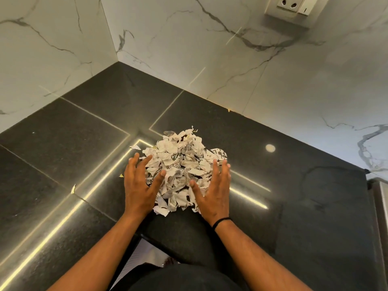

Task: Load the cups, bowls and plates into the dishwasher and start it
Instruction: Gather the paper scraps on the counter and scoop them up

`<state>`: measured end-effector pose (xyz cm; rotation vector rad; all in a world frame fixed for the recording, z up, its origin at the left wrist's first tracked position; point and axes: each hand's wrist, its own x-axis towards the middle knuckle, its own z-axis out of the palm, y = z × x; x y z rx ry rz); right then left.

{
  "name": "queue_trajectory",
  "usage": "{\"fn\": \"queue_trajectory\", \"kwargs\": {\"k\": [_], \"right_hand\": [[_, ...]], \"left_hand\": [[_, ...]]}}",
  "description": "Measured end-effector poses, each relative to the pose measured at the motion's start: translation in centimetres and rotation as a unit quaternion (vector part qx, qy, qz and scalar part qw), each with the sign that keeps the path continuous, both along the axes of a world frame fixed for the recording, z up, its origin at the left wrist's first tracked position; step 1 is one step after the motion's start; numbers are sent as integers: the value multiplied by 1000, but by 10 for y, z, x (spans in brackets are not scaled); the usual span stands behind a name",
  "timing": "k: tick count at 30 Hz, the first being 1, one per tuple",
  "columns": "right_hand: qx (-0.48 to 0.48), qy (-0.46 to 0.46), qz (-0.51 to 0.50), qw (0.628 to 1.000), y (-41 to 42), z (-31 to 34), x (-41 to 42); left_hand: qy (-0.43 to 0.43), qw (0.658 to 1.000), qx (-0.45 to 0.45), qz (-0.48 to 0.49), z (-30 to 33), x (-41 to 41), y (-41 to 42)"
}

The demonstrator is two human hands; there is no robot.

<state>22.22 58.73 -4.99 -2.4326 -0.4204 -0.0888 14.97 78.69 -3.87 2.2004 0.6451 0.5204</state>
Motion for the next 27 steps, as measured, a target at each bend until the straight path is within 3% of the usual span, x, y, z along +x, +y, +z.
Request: {"fn": "queue_trajectory", "kwargs": {"k": [4,8,17,22,27], "right_hand": [[25,86,-54,995,14,3,13],[20,109,-29,993,39,3,28],[178,180,1,967,72,15,53],[346,212,-41,913,84,35,56],[448,214,-75,864,91,58,64]], "left_hand": [[49,998,-35,29,6,29,9],[138,989,-16,-48,7,62,6],[52,989,-44,-129,22,100,-24],[-19,977,-186,-101,36,113,-39],[-85,928,-361,-35,54,124,-55]]}}
